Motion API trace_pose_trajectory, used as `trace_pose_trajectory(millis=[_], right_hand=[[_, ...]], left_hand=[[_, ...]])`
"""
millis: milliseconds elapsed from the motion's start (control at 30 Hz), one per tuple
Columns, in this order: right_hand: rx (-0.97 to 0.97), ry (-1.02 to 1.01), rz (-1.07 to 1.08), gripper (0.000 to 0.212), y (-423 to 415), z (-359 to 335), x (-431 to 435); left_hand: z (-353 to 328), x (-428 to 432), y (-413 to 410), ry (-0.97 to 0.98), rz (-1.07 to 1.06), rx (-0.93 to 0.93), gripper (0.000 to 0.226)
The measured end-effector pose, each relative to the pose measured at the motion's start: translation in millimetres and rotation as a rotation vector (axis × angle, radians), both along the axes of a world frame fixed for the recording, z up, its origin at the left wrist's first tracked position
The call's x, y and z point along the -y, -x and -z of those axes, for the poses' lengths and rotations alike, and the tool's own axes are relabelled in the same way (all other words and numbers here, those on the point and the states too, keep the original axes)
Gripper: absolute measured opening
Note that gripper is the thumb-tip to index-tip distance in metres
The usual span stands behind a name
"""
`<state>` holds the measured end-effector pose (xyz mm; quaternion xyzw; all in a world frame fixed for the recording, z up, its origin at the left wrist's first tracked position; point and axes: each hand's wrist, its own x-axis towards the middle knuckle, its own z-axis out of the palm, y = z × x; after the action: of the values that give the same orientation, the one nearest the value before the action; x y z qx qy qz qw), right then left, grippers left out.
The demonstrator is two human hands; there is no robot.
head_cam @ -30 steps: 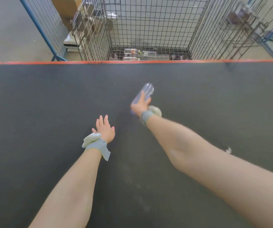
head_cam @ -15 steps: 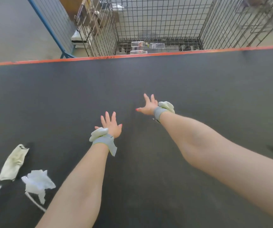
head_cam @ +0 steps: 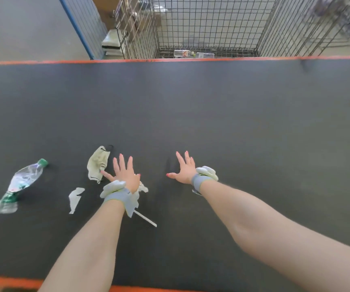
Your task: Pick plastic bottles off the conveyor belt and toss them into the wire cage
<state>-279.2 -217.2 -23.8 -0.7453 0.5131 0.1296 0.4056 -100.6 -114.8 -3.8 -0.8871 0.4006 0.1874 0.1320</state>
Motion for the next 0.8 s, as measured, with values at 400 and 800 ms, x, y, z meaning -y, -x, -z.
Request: trace_pose_trajectory(millis=[400, 800], right_hand=[[-0.189, 0.124, -0.397, 0.085, -13, 33, -75], [-0.031, 0.258, 0.014, 0.084, -8, 23, -61]], left_hand=[[10, -60, -15, -0.113, -0.161, -0.066, 0.070], [35, -63, -11, 0.070, -0.266, -0.144, 0.086]])
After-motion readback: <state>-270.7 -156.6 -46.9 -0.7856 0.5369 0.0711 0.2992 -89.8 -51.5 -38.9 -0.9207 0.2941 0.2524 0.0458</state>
